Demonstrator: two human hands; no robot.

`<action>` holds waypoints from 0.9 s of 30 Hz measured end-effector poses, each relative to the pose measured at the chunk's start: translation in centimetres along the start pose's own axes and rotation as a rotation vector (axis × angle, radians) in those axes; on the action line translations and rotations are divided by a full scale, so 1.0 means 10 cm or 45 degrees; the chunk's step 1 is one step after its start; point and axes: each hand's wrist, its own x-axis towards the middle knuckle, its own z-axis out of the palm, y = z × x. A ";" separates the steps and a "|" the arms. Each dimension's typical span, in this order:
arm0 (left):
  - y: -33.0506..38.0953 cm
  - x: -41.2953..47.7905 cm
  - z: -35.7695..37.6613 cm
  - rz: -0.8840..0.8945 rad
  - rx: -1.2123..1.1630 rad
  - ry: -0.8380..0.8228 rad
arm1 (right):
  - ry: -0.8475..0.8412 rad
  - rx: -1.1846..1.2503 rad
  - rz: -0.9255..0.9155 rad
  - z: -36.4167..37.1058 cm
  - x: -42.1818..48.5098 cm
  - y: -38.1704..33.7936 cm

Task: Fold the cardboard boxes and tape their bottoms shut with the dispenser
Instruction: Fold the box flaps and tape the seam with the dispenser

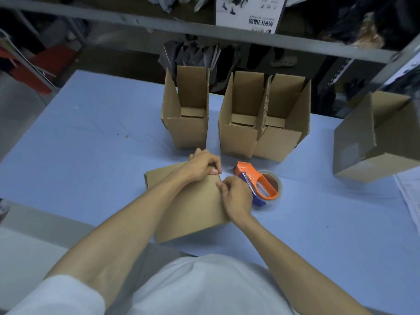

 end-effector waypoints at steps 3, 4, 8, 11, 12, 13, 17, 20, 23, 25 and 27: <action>0.01 0.04 0.05 0.012 0.017 0.010 | -0.020 -0.029 0.012 -0.03 -0.04 0.04; 0.03 0.06 0.05 0.022 0.042 0.015 | -0.027 -0.064 0.007 -0.04 -0.05 0.05; 0.11 0.06 0.06 0.011 0.190 0.073 | -0.009 -0.110 -0.005 -0.03 -0.09 0.06; 0.21 -0.05 0.13 -0.083 0.352 0.229 | -0.063 0.256 0.186 0.02 -0.08 0.05; 0.24 -0.13 0.17 -0.118 0.321 0.327 | -0.129 0.454 0.279 0.03 -0.09 0.04; 0.25 -0.23 0.24 -0.158 0.252 0.427 | -0.186 0.608 0.348 0.04 -0.10 0.05; 0.19 -0.65 0.58 -0.366 0.166 0.462 | 0.122 0.417 0.258 -0.11 -0.07 0.25; 0.07 -0.78 0.73 -0.370 0.376 0.381 | 0.244 0.166 0.293 -0.22 0.06 0.44; 0.07 -0.74 0.75 -0.377 0.447 0.382 | 0.044 -0.121 0.283 -0.16 0.17 0.52; 0.09 -0.70 0.74 -0.405 0.433 0.390 | -0.014 -0.258 0.286 -0.10 0.22 0.55; 0.11 -0.66 0.72 -0.416 0.423 0.389 | -0.028 -0.327 0.306 -0.08 0.29 0.59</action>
